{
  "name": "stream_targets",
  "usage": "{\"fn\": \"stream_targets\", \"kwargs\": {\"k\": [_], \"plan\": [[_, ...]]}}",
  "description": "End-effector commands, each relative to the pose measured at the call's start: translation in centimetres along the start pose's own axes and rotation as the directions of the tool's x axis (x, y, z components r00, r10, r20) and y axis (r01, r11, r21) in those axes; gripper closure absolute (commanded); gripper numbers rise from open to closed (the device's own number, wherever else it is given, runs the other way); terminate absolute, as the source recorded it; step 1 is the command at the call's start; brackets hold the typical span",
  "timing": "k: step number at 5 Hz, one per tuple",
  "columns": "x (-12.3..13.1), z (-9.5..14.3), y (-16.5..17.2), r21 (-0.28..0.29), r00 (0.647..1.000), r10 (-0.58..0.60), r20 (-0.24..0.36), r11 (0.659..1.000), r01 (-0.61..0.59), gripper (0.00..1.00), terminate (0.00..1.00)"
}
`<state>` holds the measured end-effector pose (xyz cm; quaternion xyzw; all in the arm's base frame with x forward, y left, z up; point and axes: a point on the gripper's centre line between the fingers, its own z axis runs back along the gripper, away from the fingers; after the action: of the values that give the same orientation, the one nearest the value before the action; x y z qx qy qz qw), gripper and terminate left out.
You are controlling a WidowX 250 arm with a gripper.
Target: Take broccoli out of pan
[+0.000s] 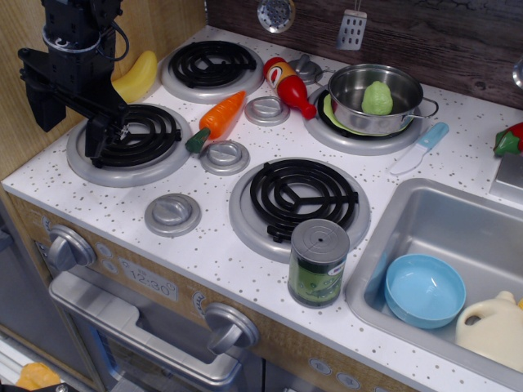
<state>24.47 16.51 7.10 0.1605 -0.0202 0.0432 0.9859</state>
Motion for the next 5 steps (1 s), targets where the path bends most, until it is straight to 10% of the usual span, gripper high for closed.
{"fn": "stream_targets", "kwargs": {"k": [1,3,5], "plan": [[0.0,0.0,0.0,0.000,1.000,0.000,0.000,1.000,0.000,0.00,0.00],[3.2,6.2,-5.7,-0.082,0.998,0.032,0.053,0.996,-0.028,0.00,0.00],[11.0,10.8,-10.4,-0.058,0.966,0.093,0.240,0.995,-0.081,0.00,0.00]]}}
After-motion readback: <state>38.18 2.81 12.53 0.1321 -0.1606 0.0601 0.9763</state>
